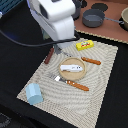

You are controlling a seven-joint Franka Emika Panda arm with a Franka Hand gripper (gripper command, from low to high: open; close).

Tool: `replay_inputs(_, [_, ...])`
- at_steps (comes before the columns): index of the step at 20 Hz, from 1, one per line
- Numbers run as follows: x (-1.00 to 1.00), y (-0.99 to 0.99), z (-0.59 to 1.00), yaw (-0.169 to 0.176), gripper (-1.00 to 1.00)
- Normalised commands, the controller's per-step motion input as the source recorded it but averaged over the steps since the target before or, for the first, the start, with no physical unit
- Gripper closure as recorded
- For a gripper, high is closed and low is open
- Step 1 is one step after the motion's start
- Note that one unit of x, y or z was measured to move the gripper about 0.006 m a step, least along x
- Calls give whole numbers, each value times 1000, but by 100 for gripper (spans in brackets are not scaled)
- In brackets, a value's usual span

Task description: Interact with the objects in diverse but meaningful ways.

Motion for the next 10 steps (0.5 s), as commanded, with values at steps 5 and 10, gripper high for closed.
replay_inputs(5, [-559, 245, -837, 128, -100])
replay_inputs(10, [-562, 239, -715, 118, -100])
